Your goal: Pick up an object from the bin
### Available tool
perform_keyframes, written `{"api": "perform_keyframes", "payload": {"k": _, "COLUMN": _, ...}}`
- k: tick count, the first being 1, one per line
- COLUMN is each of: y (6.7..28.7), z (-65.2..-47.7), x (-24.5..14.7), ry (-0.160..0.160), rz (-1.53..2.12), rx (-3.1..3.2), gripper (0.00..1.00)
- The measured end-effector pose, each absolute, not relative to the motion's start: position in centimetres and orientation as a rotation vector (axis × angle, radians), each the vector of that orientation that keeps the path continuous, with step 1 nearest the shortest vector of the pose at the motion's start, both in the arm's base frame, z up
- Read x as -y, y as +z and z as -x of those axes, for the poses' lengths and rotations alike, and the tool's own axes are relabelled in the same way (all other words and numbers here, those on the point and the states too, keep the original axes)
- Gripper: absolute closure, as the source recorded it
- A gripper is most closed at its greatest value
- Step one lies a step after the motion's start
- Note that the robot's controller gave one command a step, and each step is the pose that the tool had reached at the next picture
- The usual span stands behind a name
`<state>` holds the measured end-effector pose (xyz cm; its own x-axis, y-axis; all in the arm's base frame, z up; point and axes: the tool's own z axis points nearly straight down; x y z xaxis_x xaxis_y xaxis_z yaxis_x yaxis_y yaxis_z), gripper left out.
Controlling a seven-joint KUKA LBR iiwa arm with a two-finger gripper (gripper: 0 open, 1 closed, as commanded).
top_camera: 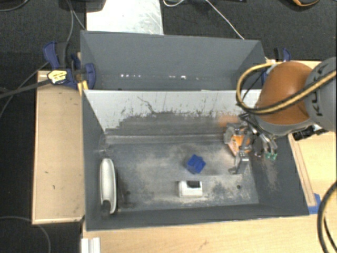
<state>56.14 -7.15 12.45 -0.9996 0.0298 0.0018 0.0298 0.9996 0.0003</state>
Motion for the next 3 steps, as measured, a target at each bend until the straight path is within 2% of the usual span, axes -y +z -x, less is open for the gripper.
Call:
{"api": "perform_keyframes", "payload": {"k": 1, "y": 8.2, "z": -56.1, "x": 1.2, "ry": -0.001, "rz": -0.012, "rx": 3.142, "gripper": 0.0}}
{"api": "perform_keyframes", "payload": {"k": 2, "y": 7.9, "z": -58.1, "x": 0.8, "ry": -0.001, "rz": -0.029, "rx": 3.145, "gripper": 0.0}}
{"api": "perform_keyframes", "payload": {"k": 3, "y": 7.2, "z": -57.0, "x": -1.1, "ry": -0.002, "rz": -0.132, "rx": 3.14, "gripper": 0.0}}
